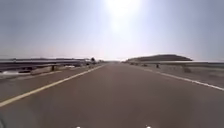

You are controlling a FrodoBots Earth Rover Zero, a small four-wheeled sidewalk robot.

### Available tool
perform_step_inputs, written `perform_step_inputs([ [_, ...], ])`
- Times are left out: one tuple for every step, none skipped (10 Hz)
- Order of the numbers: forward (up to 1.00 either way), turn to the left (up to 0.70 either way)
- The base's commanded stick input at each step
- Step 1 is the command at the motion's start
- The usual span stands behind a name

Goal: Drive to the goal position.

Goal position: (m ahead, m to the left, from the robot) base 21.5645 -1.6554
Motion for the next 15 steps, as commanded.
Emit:
perform_step_inputs([
  [0.70,0.00],
  [0.70,0.00],
  [0.70,0.00],
  [0.70,0.00],
  [0.70,0.00],
  [0.70,0.00],
  [0.70,0.00],
  [0.70,0.00],
  [0.70,0.00],
  [0.70,0.00],
  [0.70,0.00],
  [0.70,0.00],
  [0.70,0.00],
  [0.70,0.00],
  [0.70,0.00],
])
